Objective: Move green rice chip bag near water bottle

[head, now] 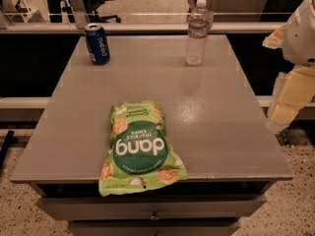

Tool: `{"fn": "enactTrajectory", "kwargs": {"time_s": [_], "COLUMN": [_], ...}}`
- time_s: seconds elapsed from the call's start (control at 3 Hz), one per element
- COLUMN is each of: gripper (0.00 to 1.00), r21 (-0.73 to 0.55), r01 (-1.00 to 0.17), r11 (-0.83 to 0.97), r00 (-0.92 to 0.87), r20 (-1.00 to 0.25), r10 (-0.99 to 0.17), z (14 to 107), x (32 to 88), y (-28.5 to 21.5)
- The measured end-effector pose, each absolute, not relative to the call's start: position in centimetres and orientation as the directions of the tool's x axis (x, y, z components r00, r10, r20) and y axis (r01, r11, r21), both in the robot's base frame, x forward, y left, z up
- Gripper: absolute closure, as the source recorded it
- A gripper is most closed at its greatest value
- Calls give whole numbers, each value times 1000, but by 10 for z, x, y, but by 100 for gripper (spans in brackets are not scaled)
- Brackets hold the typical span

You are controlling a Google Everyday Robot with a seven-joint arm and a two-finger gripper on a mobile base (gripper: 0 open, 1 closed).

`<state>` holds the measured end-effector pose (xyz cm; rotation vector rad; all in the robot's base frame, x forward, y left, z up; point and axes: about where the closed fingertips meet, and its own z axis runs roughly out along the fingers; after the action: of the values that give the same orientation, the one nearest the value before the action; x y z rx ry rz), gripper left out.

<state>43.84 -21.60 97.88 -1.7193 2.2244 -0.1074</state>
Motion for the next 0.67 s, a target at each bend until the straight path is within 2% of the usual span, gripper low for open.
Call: {"fn": "enactTrajectory", "kwargs": {"time_s": [0.33,0.67], "gripper": [0,0], "r21": [-258,-214], "r01": [-927,-937], "r11": [271,277], "r00": [-219,-212], "r20": [-213,-283], "r10": [-952,-935], "z": [979,960], "x": [439,442], "y": [-215,-180]}}
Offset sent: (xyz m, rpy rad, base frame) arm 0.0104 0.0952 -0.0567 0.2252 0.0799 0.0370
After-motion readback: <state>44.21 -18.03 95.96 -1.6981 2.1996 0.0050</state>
